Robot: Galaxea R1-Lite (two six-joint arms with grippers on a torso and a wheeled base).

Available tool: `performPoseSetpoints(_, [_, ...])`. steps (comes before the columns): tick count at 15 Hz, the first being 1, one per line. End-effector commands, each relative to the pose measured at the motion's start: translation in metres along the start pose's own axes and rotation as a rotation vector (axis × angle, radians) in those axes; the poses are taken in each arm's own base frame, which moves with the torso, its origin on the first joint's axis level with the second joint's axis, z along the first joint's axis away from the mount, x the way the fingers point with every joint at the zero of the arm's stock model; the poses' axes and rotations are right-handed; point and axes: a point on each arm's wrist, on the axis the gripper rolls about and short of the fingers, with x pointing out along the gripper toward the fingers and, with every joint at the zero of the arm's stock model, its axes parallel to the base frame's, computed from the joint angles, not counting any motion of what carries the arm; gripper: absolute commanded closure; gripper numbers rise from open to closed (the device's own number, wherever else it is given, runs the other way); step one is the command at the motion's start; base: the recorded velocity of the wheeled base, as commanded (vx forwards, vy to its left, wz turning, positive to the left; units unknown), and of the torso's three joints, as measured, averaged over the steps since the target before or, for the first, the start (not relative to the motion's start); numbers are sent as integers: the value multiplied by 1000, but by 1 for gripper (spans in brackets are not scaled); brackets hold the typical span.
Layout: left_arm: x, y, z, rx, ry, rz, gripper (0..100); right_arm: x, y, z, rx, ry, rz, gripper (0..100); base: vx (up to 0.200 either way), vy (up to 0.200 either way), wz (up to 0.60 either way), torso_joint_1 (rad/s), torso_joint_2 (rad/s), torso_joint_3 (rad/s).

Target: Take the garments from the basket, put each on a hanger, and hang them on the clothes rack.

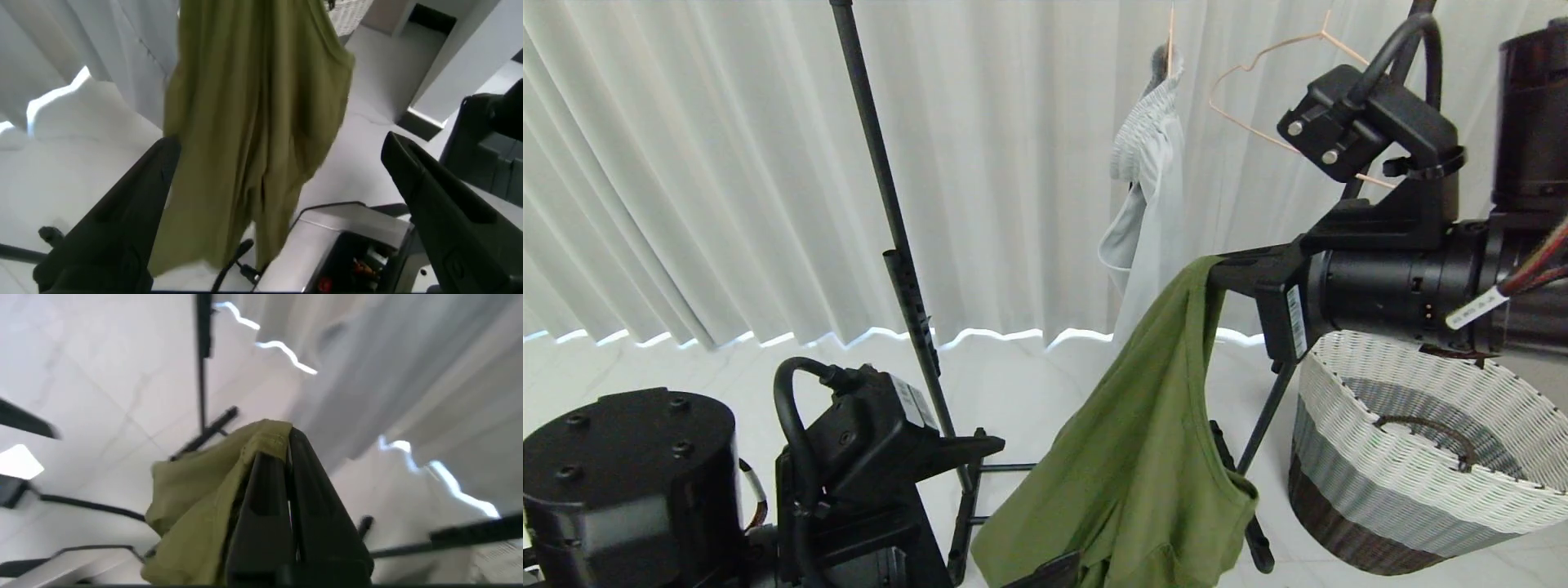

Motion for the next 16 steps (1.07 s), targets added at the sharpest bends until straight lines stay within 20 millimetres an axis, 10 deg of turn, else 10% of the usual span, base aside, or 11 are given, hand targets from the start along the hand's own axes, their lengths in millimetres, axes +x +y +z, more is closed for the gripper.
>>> performPoseSetpoints(1, [4,-2,-3,-9,19,-16,0,13,18,-4,-3,20,57,100,0,0,0,0,0,0])
performPoseSetpoints(7, [38,4,0,-272,59,251,0,30,29,-1,10,9,81,100,0,0,0,0,0,0])
performPoseSetpoints(12, [50,-4,53,-382,-125,193,0,41,31,0,18,14,82,100,0,0,0,0,0,0])
performPoseSetpoints(16, [72,16,58,-407,-147,394,0,43,32,0,20,5,81,100,0,0,0,0,0,0])
